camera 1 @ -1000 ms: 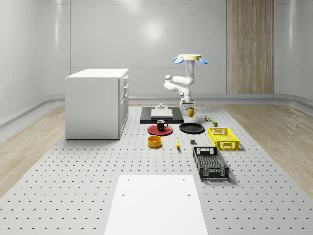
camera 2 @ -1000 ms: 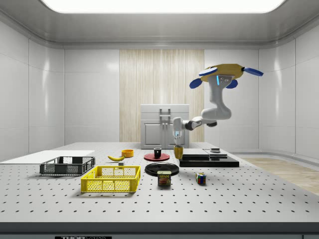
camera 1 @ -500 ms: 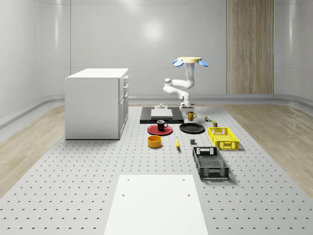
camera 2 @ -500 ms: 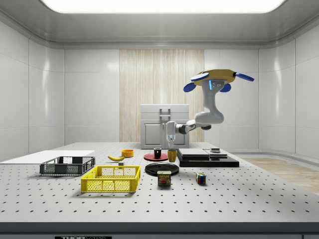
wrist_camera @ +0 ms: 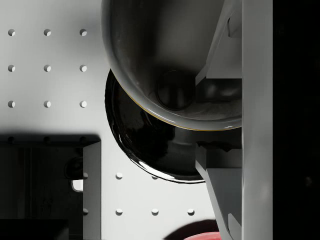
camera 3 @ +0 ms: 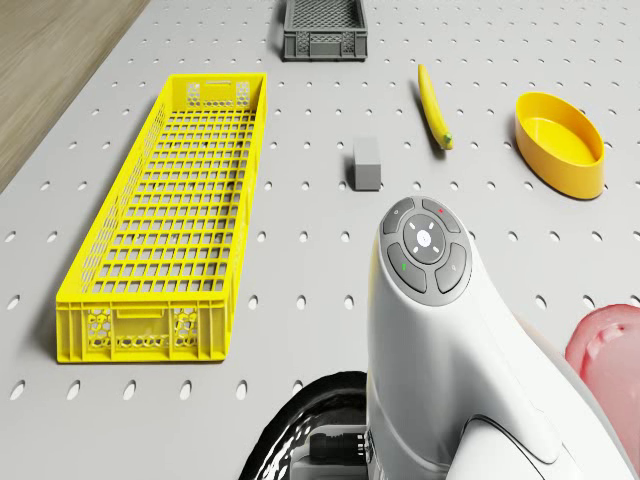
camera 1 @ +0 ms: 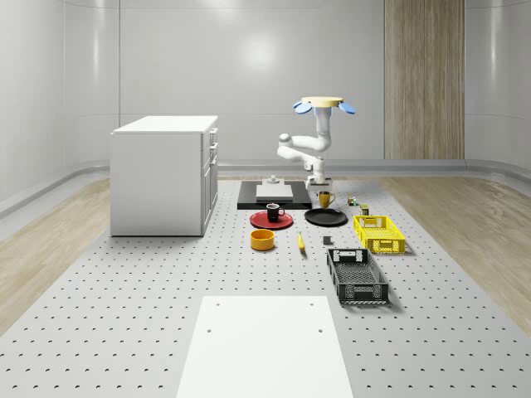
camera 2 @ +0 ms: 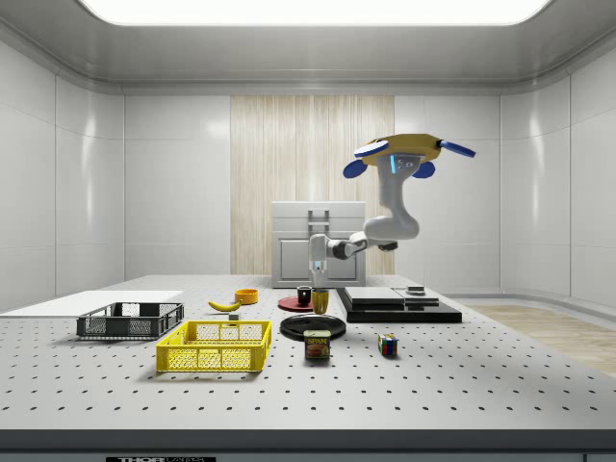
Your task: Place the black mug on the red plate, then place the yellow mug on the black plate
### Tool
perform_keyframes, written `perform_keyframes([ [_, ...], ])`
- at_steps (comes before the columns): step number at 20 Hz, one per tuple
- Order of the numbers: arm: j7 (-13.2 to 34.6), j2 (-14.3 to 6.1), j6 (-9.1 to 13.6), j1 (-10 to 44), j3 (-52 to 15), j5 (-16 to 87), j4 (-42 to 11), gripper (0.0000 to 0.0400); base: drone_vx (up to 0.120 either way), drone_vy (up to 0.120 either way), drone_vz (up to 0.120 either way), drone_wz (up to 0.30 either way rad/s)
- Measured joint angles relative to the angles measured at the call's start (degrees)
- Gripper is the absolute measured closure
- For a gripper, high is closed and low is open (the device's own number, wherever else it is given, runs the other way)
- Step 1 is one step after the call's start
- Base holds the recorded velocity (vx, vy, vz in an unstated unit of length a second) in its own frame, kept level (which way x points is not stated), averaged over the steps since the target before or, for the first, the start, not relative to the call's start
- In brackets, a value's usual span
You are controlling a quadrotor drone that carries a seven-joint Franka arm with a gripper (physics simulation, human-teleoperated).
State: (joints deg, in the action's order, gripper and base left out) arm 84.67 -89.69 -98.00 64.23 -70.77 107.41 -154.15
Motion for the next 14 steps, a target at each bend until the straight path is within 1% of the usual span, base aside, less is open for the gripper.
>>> perform_keyframes([
  [4,0.1,0.0,-0.6,0.3,1.1,1.0,0.4,0.0290,0.010,0.000,0.000,0.000],
  [14,0.3,1.0,-3.5,2.2,7.4,6.7,3.4,0.0290,0.000,0.000,0.000,0.000],
])
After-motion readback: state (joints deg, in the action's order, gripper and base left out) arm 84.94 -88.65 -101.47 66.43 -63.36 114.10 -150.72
